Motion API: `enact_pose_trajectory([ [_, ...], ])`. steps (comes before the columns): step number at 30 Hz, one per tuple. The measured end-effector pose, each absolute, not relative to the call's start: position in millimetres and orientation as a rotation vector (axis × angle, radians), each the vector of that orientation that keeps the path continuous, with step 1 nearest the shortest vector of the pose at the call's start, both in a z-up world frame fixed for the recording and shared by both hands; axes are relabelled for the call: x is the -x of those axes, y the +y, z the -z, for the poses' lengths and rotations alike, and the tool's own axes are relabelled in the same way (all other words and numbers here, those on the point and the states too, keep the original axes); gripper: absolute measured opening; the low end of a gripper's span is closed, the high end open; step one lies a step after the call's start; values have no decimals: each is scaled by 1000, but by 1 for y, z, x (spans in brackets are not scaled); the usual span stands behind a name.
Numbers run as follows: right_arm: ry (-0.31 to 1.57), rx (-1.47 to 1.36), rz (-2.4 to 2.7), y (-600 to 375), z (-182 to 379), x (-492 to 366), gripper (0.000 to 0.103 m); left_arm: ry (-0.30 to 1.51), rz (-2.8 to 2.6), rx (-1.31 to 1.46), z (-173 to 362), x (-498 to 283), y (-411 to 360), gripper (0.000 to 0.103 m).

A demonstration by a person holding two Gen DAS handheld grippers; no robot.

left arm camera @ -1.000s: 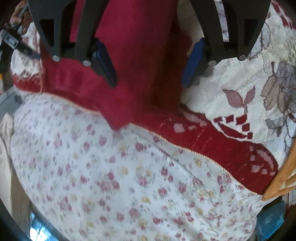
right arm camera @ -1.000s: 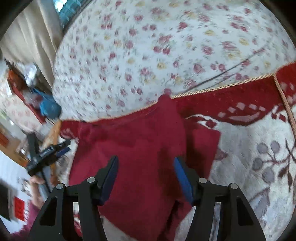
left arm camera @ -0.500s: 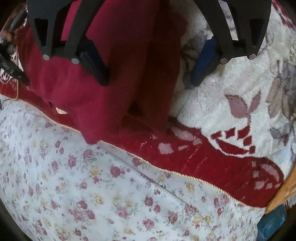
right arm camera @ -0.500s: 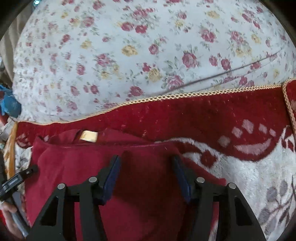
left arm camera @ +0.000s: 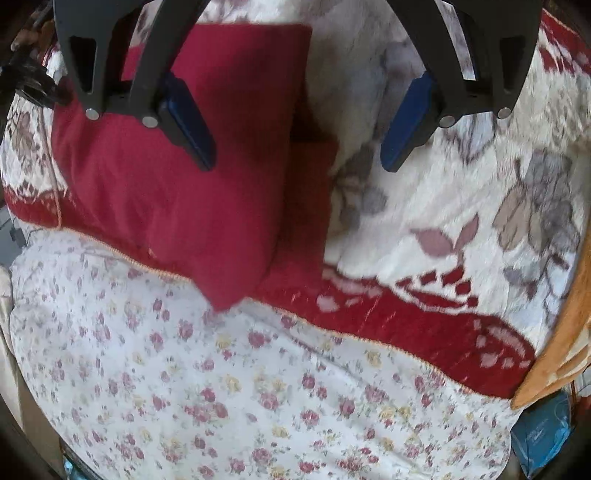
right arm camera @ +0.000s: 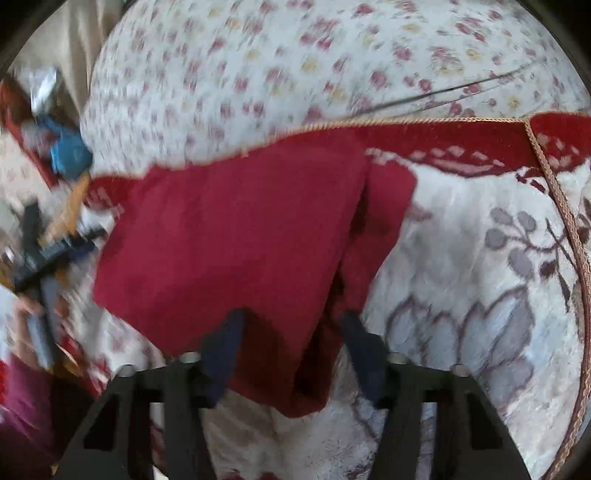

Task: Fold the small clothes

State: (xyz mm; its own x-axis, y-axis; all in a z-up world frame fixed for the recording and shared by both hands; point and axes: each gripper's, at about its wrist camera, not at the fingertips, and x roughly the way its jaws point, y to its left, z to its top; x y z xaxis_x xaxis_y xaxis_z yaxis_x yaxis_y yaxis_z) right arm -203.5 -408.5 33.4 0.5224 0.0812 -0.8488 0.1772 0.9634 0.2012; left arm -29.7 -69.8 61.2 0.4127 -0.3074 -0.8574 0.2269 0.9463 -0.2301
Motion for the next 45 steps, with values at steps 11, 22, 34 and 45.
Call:
enact_pose_trajectory([
  [11, 1069, -156, 134, -401, -48, 215, 10, 1099, 284, -3, -47, 51, -57, 89],
  [22, 977, -144, -3, -331, -75, 157, 44, 1022, 266, -24, -65, 52, -60, 89],
  [34, 1010, -23, -126, -245, -16, 4, 44, 1044, 287, -85, -55, 52, -71, 89],
  [45, 1008, -19, -128, -218, 0, -84, 46, 1095, 301, -51, -44, 36, -69, 89],
])
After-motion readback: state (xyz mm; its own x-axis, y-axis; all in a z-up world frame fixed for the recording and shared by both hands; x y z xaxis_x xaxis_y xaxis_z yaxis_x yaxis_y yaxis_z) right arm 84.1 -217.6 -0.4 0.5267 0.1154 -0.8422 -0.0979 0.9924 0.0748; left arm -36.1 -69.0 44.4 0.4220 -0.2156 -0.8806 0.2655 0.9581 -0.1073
